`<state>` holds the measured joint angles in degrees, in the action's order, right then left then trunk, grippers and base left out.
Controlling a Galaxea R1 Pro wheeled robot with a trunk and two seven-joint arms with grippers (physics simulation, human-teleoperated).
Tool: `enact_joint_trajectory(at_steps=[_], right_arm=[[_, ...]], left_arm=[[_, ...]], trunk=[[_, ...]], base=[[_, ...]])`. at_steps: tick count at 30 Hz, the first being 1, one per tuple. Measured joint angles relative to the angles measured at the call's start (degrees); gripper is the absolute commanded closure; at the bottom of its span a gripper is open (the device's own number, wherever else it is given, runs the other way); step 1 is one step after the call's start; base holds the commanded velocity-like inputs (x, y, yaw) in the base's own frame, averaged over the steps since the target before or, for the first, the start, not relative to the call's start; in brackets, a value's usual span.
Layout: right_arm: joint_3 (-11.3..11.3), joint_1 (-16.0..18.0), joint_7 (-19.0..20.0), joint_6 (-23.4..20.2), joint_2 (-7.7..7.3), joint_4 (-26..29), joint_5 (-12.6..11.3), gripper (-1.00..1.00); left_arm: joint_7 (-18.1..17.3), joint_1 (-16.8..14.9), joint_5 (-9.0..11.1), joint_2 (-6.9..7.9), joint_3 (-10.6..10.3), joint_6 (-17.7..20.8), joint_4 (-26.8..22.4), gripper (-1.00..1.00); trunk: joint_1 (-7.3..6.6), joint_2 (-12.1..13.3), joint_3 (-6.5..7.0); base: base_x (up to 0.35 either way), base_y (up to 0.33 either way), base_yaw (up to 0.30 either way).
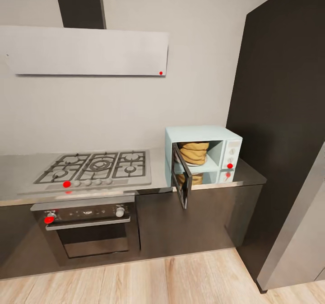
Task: In the kitchen, take the popcorn bag from the countertop, put it into the microwave, and heat it until the popcorn is cooked so the cooked popcorn ends up inside the bag.
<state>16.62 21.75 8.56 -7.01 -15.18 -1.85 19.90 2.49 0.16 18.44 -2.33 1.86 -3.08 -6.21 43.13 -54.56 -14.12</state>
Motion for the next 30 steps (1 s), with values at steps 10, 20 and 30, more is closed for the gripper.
enact_joint_trajectory(at_steps=[10,20,30], right_arm=[[0.03,-1.68,-0.43,1.92,1.21,-0.01,0.07,-1.0],[0.04,-1.69,-1.26,1.85,1.45,-0.01,0.06,-1.0],[0.08,-1.69,-1.32,1.83,1.71,0.07,0.15,-1.0]], left_arm=[[0.26,-0.04,-0.62,1.25,-0.18,0.96,-19.7,-1.0],[0.04,-0.12,-1.24,1.94,-0.09,10.16,-48.5,-1.0],[-0.03,-16.95,-0.98,0.24,-0.45,24.3,-61.15,-1.0]], trunk=[[0.0,0.0,0.02],[0.0,0.01,0.02],[0.0,0.01,0.03]], base=[[0.0,0.0,0.0],[0.0,0.0,0.0],[0.0,0.0,0.0]])
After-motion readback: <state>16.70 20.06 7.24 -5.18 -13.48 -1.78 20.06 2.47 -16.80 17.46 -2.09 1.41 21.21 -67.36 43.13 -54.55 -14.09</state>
